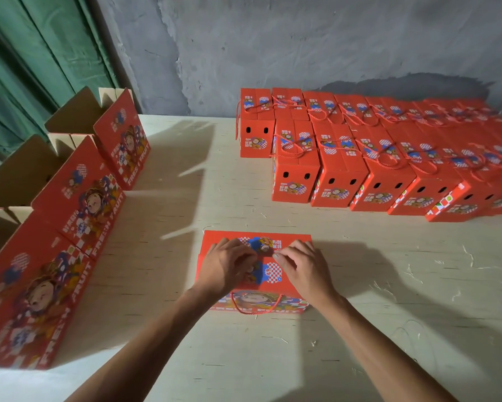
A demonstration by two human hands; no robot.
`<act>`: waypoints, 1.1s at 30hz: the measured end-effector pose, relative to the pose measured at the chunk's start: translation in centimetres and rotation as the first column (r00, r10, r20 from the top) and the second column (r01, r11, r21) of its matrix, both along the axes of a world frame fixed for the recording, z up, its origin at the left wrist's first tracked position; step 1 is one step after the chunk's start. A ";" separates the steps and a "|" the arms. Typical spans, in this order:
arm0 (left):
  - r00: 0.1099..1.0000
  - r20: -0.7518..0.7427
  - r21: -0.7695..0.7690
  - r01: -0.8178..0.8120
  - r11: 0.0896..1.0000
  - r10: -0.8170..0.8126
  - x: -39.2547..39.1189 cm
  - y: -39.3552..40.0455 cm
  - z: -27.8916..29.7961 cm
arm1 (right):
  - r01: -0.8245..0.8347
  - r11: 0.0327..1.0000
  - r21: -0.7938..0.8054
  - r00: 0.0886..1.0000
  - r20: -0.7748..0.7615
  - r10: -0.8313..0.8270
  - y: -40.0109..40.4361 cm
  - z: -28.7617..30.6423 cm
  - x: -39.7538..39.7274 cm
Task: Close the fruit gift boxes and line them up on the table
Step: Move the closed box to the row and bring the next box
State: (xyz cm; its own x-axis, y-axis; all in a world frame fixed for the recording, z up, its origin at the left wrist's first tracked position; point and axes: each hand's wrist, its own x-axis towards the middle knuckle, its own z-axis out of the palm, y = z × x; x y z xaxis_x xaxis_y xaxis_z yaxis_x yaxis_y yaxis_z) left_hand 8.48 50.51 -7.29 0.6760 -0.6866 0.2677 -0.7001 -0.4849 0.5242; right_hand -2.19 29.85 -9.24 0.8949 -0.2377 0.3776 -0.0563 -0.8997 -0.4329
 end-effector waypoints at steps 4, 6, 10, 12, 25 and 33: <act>0.995 0.026 -0.062 -0.097 0.993 0.099 -0.1 2.1 -1.1 | -0.054 0.979 0.195 0.995 0.092 0.036 -1.0 -0.6 -1.2; 0.987 0.004 -0.100 -0.158 0.982 0.159 0.3 3.7 -1.8 | -0.034 0.969 0.244 0.987 0.159 -0.005 -1.8 -1.2 -2.2; 0.977 -0.111 -0.178 -0.198 0.964 0.181 1.0 5.4 -3.0 | 0.065 0.966 0.250 0.976 0.188 -0.115 -2.2 -1.9 -2.9; 0.964 -0.182 -0.228 -0.232 0.946 0.193 0.9 5.5 -3.7 | 0.089 0.947 0.308 0.973 0.176 -0.149 -2.1 -1.6 -3.0; 0.769 -0.617 -0.381 -0.476 0.793 0.166 -0.2 4.7 -4.4 | 0.214 0.849 0.484 0.953 0.087 -0.290 -1.3 -2.1 -2.8; 0.706 -0.675 -0.402 -0.596 0.696 0.214 -0.6 4.0 -4.2 | 0.221 0.767 0.602 0.953 0.033 -0.300 -0.7 -1.9 -2.7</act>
State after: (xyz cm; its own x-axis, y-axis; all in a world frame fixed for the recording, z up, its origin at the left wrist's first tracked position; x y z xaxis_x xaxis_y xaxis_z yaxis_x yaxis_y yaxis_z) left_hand 7.90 54.53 -11.49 0.9887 -0.1494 -0.0152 -0.0040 -0.1276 0.9918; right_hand -4.88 29.18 -11.10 0.7228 -0.6651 0.1875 -0.1636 -0.4284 -0.8887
